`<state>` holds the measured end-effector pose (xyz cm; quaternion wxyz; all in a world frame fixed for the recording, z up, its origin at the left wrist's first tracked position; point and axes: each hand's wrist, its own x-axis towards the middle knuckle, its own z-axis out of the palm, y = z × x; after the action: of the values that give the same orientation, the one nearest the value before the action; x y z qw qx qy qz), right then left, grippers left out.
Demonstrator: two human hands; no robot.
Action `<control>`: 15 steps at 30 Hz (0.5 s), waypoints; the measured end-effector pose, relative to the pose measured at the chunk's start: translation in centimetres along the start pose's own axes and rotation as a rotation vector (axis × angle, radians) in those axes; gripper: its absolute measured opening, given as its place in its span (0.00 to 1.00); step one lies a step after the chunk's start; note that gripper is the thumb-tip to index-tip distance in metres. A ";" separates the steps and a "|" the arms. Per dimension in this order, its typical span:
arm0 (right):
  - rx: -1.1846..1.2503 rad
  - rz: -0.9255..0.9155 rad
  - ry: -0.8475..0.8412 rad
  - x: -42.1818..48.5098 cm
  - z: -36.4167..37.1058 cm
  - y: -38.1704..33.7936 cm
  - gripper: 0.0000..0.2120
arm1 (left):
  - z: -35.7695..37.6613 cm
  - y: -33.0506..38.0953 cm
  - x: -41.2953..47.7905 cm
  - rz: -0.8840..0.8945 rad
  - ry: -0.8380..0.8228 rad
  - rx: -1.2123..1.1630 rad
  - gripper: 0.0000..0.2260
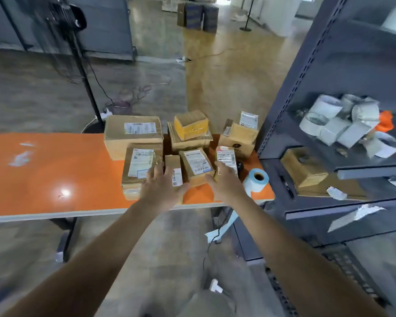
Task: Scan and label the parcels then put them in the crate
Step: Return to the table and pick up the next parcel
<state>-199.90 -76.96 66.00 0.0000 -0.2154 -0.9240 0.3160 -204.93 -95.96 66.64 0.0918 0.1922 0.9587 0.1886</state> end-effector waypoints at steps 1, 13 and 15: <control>-0.014 0.036 0.002 0.6 0.1 0.3 0.28 | 0.2 -0.1 1.0 0.014 -0.010 0.005 0.35; -0.187 0.314 0.028 9.2 1.8 4.8 0.35 | 2.3 3.6 11.6 0.130 -0.111 0.076 0.35; -0.199 0.350 -0.002 10.3 2.0 5.5 0.40 | 2.8 4.0 13.1 0.132 -0.151 0.082 0.35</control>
<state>-207.33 -70.14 59.81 -0.0774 -0.3714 -0.8991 0.2184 -214.85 -86.37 64.32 0.1434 0.2720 0.9412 0.1398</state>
